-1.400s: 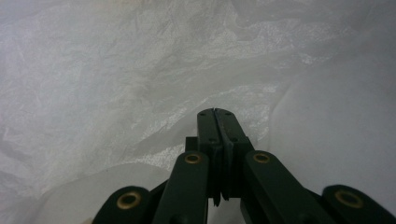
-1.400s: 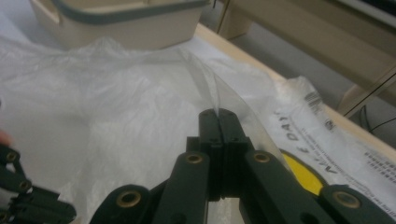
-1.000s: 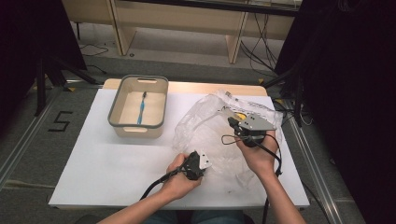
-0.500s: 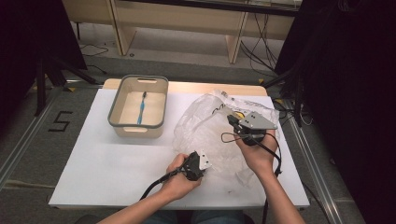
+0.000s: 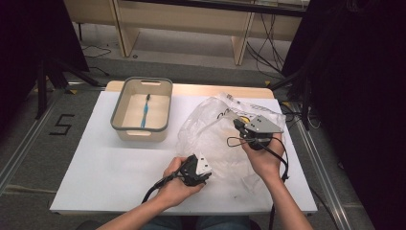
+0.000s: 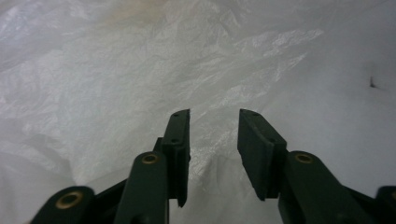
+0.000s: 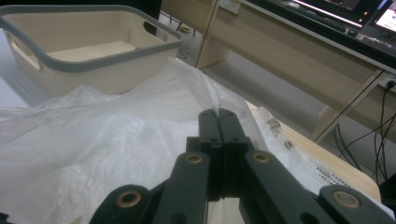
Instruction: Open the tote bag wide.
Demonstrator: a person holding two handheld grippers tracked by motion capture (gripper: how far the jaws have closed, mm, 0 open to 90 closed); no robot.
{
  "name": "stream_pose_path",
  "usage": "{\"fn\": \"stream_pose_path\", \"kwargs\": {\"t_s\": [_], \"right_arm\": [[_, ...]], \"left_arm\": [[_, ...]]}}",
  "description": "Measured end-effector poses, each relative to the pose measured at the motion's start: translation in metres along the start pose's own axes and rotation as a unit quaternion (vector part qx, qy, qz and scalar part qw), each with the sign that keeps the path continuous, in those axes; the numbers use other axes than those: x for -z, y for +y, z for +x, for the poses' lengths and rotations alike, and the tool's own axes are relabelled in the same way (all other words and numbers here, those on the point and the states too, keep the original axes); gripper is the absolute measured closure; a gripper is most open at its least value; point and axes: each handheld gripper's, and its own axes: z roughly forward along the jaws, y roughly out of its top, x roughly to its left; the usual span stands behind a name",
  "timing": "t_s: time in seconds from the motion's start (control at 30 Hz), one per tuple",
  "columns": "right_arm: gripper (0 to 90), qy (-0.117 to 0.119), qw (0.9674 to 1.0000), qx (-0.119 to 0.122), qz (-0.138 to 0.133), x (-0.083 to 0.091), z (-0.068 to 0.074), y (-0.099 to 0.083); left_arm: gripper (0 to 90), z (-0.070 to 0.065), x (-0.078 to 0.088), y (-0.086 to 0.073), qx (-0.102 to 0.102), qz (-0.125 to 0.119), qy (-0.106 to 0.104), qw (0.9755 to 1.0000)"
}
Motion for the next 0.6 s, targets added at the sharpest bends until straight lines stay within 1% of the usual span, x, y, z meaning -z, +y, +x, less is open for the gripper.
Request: {"fn": "stream_pose_path", "kwargs": {"t_s": [0.03, 0.13, 0.2, 0.3, 0.37, 0.5, 0.53, 0.6], "right_arm": [[90.0, 0.000, 1.0000, -0.001, 0.001, 0.000, 0.000, 0.000], [90.0, 0.000, 1.0000, -0.002, 0.001, 0.000, 0.000, 0.000], [90.0, 0.000, 1.0000, -0.002, 0.001, 0.000, 0.000, 0.000], [90.0, 0.000, 1.0000, -0.003, 0.002, 0.000, 0.000, 0.000], [90.0, -0.001, 1.0000, -0.003, 0.001, 0.000, -0.001, 0.000], [90.0, -0.002, 1.0000, -0.006, 0.000, 0.000, -0.001, 0.000], [90.0, -0.002, 1.0000, -0.006, 0.000, 0.000, -0.001, -0.001], [90.0, -0.002, 1.0000, -0.005, 0.001, 0.000, -0.001, -0.001]], "left_arm": [[57.7, 0.000, 0.005, 0.000, 0.004, -0.005, -0.004, 1.0000], [49.7, -0.001, 0.016, -0.001, 0.000, -0.009, -0.015, 0.9998], [44.9, -0.001, 0.022, -0.002, -0.001, -0.011, -0.018, 0.9998], [40.5, 0.000, 0.032, -0.005, -0.001, -0.014, -0.021, 0.9997], [37.3, 0.003, 0.039, -0.007, -0.001, -0.012, -0.029, 0.9995], [33.9, 0.011, 0.051, -0.014, 0.006, -0.017, -0.022, 0.9996], [33.3, 0.014, 0.055, -0.017, 0.011, -0.020, -0.018, 0.9996], [32.2, 0.018, 0.059, -0.022, 0.014, -0.019, -0.016, 0.9996]]}}
